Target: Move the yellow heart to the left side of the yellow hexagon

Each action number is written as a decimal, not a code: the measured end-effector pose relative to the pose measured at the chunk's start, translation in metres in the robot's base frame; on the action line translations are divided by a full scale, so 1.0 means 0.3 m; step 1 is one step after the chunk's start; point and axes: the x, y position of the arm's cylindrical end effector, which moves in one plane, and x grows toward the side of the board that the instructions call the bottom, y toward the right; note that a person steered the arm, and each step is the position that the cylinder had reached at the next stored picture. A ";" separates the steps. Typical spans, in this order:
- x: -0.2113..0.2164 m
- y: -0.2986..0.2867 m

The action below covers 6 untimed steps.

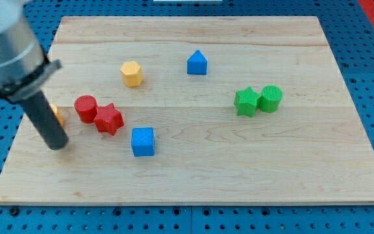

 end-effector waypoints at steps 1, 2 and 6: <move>-0.071 -0.016; -0.154 -0.016; -0.370 -0.094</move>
